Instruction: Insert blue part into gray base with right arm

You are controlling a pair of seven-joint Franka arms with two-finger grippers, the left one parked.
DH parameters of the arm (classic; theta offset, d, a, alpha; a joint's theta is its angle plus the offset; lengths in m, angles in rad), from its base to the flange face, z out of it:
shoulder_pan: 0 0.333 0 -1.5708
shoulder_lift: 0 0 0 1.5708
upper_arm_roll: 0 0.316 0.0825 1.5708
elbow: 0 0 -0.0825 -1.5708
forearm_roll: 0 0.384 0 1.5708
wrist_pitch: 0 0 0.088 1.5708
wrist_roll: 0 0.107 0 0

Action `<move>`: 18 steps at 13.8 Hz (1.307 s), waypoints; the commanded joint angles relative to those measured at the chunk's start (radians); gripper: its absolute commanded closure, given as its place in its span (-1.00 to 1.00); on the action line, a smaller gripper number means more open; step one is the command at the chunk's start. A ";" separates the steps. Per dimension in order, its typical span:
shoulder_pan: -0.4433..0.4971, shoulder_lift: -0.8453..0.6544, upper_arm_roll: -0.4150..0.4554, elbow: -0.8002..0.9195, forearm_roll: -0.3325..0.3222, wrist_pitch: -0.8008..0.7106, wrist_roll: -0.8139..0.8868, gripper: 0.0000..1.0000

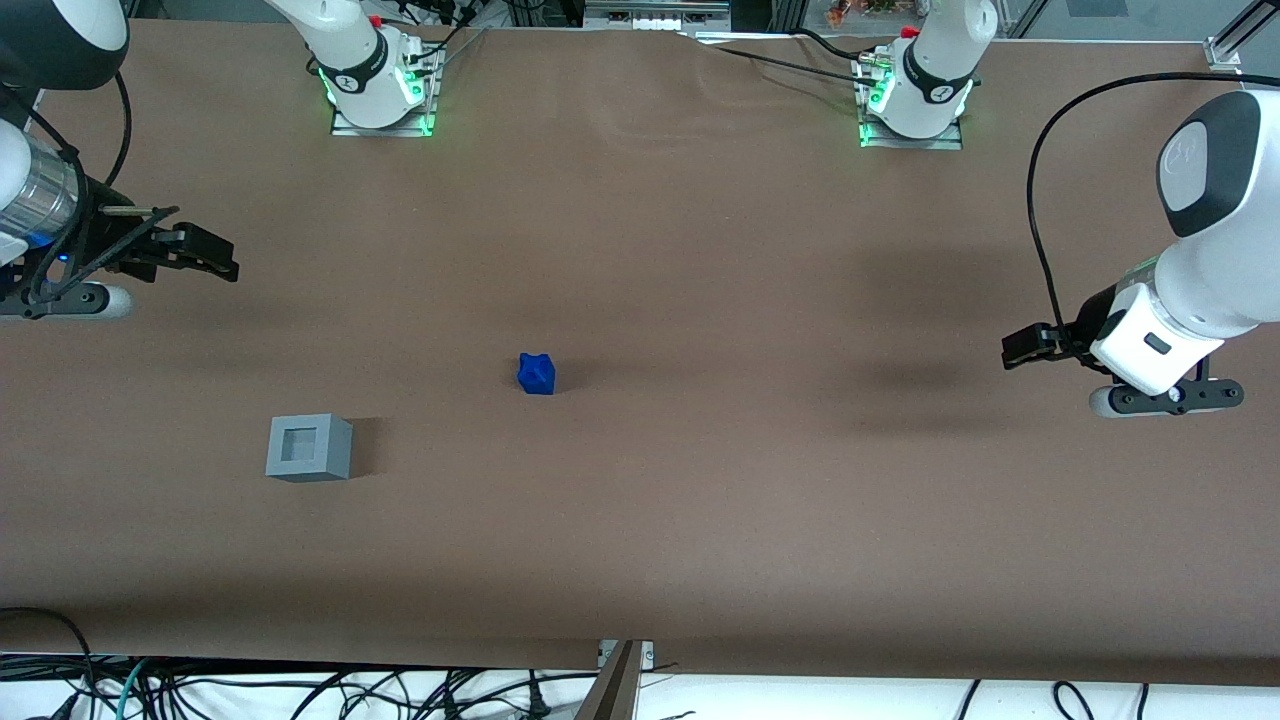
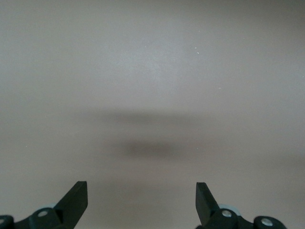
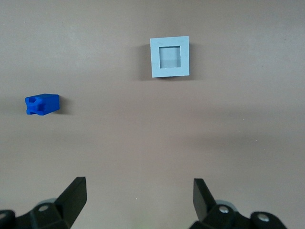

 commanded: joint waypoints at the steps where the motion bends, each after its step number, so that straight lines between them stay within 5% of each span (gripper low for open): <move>1: -0.017 -0.024 0.018 0.001 -0.012 -0.002 -0.008 -0.98; 18: -0.015 -0.027 0.020 -0.001 -0.032 0.023 -0.018 -0.98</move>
